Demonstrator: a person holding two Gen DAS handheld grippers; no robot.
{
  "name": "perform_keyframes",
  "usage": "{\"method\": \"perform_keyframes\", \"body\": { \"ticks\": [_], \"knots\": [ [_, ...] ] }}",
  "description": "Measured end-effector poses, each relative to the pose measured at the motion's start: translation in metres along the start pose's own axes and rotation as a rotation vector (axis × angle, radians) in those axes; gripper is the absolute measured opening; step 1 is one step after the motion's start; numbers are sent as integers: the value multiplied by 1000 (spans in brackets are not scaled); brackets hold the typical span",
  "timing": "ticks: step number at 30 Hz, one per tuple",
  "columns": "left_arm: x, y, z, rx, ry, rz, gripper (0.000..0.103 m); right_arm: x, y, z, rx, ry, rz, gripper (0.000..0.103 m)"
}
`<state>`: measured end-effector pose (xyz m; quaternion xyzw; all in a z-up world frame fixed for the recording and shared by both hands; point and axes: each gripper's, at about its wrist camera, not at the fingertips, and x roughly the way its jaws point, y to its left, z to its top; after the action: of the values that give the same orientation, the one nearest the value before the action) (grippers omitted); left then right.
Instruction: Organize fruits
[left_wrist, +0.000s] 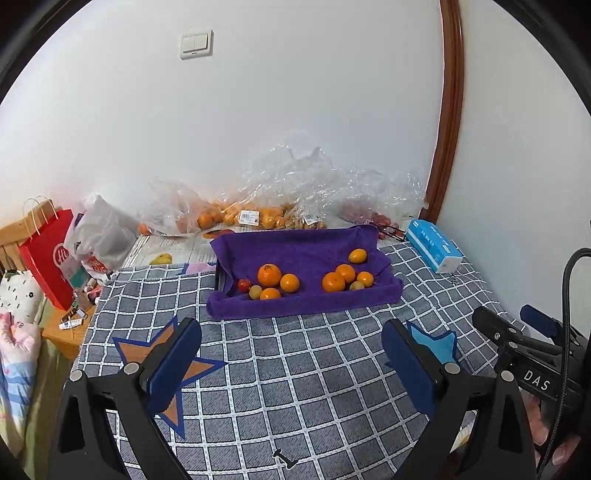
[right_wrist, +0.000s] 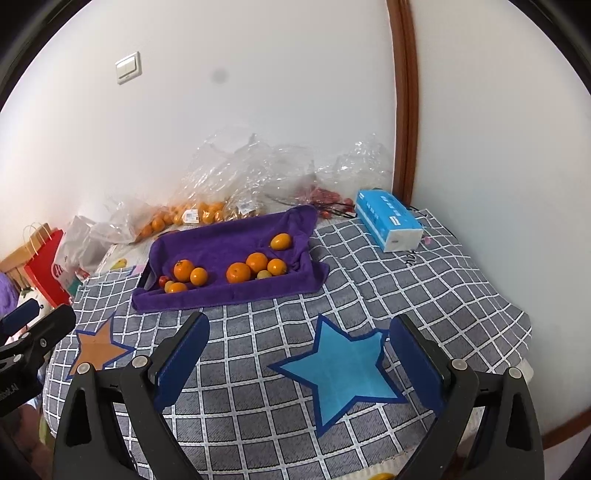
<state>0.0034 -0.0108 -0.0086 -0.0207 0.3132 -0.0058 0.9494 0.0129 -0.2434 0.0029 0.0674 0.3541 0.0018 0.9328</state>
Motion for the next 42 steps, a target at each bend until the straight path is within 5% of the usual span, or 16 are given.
{"method": "perform_keyframes", "body": {
  "ticks": [42],
  "knots": [
    [3,6,-1,-18,17,21,99,-3,7,-2,-42,-2,-20,97]
  ]
}}
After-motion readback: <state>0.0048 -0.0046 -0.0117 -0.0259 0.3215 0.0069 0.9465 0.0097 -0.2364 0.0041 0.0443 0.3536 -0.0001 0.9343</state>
